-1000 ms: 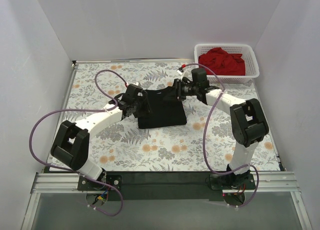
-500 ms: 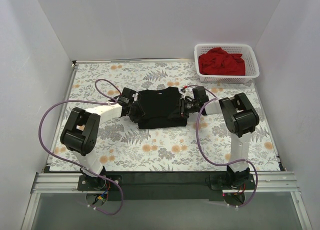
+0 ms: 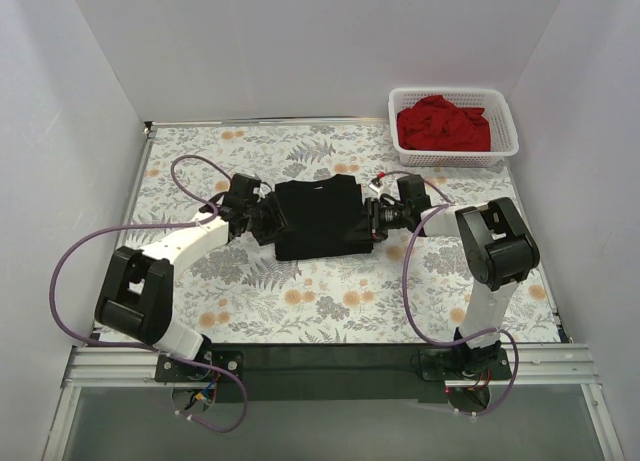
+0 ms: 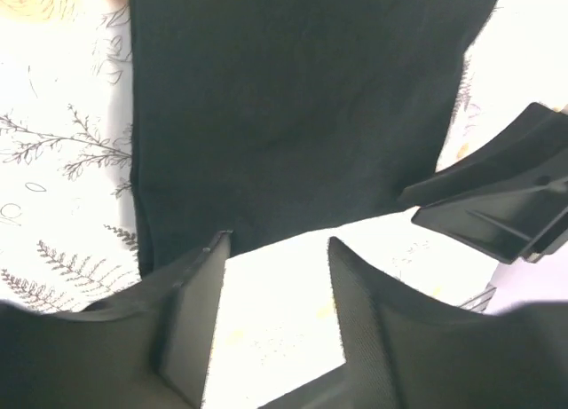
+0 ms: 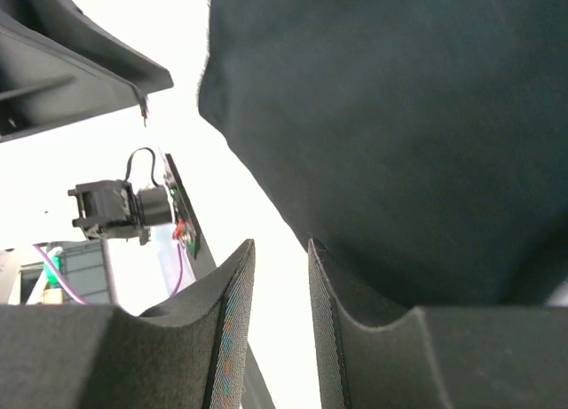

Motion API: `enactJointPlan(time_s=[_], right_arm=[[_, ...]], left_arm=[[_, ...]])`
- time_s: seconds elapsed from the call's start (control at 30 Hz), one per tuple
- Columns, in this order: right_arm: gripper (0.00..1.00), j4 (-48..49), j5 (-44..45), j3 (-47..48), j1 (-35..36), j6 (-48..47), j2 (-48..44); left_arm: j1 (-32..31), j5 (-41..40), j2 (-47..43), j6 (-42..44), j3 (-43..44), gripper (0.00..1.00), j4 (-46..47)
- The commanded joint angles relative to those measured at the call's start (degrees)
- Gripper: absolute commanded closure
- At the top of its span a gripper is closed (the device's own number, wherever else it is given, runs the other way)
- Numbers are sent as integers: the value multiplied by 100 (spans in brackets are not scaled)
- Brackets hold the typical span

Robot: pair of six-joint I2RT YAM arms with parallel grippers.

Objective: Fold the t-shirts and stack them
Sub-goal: Fold the tshirt

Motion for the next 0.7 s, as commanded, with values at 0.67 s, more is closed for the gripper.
enactJointPlan(time_s=[0.67], right_arm=[[68,35,90,735,-692,-102,-60]], left_arm=[[443,-531,579,703,520,62,236]])
